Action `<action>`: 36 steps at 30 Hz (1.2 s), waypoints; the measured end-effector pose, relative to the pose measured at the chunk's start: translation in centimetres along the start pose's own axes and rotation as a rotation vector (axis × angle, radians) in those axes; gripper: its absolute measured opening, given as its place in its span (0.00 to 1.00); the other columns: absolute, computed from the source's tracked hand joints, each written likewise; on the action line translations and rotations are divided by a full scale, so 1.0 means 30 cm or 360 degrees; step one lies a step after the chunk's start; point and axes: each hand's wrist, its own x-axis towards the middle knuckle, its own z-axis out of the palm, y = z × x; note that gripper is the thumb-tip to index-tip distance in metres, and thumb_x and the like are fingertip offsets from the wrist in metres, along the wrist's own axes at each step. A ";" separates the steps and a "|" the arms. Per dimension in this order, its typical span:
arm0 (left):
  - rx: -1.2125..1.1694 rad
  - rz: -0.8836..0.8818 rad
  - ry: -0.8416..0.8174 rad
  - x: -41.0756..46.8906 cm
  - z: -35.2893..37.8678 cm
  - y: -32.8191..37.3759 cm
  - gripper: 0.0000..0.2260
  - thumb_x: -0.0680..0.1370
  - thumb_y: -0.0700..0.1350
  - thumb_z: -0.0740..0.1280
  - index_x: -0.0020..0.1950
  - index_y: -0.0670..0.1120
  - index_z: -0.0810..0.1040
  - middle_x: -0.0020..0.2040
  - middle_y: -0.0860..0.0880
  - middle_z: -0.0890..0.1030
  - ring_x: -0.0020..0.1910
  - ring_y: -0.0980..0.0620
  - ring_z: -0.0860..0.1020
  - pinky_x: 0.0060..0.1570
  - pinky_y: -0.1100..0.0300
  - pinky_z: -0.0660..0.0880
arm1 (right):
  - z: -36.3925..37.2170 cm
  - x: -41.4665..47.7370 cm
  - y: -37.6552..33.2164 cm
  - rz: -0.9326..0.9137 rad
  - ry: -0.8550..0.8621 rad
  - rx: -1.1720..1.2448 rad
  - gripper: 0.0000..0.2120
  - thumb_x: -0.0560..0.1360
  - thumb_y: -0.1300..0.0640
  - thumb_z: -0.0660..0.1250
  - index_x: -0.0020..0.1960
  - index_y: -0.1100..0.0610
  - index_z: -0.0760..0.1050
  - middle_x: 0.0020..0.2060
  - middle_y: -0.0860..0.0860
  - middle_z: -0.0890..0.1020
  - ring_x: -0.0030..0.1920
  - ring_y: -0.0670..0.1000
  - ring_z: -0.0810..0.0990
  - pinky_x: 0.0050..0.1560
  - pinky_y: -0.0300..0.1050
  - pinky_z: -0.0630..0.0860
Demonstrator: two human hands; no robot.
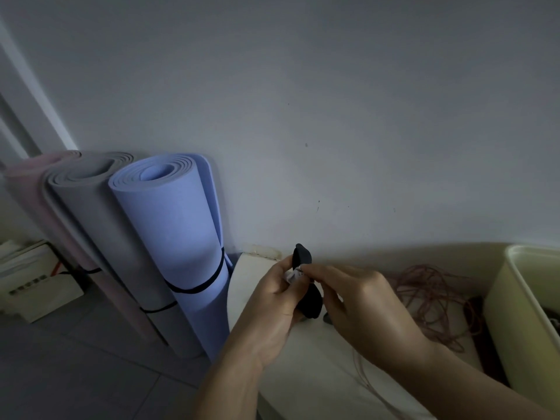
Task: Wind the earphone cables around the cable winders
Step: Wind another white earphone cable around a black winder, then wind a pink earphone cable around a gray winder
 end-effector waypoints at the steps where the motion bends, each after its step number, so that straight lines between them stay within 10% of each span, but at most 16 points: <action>1: -0.0019 0.0002 -0.0013 -0.002 -0.001 0.000 0.13 0.81 0.38 0.60 0.64 0.44 0.74 0.49 0.45 0.82 0.48 0.53 0.81 0.45 0.61 0.79 | 0.003 -0.006 -0.001 -0.0017 -0.0008 0.0008 0.19 0.69 0.69 0.65 0.55 0.51 0.77 0.39 0.47 0.83 0.34 0.46 0.78 0.31 0.37 0.73; 9: -0.0407 0.0028 -0.0026 0.036 0.007 0.016 0.17 0.76 0.43 0.64 0.64 0.43 0.76 0.53 0.44 0.80 0.53 0.49 0.79 0.48 0.54 0.79 | -0.025 -0.003 0.005 0.0345 0.0247 0.0443 0.15 0.75 0.67 0.66 0.57 0.52 0.78 0.50 0.39 0.81 0.52 0.35 0.79 0.51 0.27 0.73; 25: 0.0082 0.0186 -0.0024 -0.052 0.244 0.018 0.13 0.80 0.46 0.63 0.64 0.49 0.75 0.57 0.47 0.82 0.56 0.52 0.81 0.50 0.59 0.78 | -0.246 -0.067 -0.014 0.0834 0.0171 0.0332 0.07 0.69 0.54 0.74 0.38 0.47 0.76 0.29 0.42 0.80 0.31 0.40 0.78 0.31 0.29 0.71; 36: 0.0547 0.0138 0.0063 -0.098 0.378 -0.067 0.09 0.82 0.41 0.61 0.56 0.54 0.75 0.56 0.51 0.80 0.53 0.52 0.80 0.57 0.55 0.76 | -0.626 -0.327 0.183 0.1254 0.0599 -0.0255 0.06 0.72 0.55 0.71 0.47 0.55 0.78 0.43 0.49 0.80 0.31 0.42 0.76 0.27 0.31 0.69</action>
